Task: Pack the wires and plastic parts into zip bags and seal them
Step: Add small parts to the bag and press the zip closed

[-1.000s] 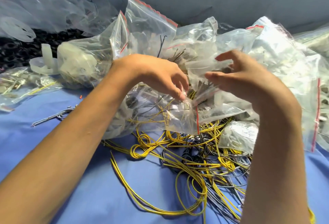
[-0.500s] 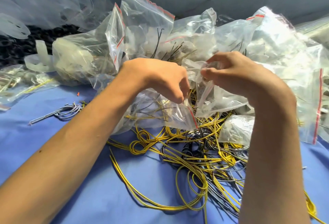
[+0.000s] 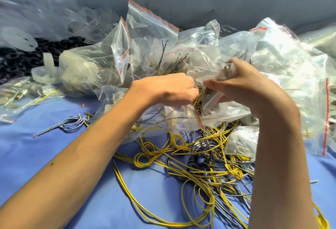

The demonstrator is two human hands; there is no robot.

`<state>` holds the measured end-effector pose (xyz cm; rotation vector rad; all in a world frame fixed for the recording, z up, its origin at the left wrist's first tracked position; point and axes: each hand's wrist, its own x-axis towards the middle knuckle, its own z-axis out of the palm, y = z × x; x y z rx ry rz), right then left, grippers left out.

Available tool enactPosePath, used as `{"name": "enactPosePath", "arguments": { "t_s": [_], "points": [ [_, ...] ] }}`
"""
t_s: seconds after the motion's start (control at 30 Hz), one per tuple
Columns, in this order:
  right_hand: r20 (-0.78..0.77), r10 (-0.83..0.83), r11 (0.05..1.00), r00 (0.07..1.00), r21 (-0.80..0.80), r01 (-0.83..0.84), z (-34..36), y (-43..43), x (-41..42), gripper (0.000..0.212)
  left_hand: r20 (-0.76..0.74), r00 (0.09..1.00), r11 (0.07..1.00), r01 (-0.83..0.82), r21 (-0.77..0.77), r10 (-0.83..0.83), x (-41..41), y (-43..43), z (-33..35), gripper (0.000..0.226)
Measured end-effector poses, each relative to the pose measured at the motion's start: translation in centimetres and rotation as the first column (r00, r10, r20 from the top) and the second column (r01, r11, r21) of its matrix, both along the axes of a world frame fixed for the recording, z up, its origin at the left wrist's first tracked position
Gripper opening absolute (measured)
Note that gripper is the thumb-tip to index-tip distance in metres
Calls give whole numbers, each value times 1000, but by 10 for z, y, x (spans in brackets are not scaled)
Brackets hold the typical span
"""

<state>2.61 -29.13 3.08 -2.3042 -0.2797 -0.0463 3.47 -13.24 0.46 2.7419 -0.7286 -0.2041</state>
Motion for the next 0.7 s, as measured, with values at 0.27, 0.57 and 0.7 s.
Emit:
{"name": "enactPosePath", "arguments": {
  "t_s": [0.27, 0.57, 0.7],
  "points": [
    [88, 9, 997, 996, 79, -16, -1, 1, 3, 33, 167, 985, 922, 26, -387, 42, -9, 19, 25, 9],
    [95, 197, 821, 976, 528, -217, 21, 17, -18, 10, 108, 984, 539, 167, -825, -139, -33, 24, 58, 32],
    [93, 177, 761, 980, 618, -196, 22, 20, -19, 18, 138, 966, 607, 247, -756, -221, -41, 34, 62, 23]
  ]
}}
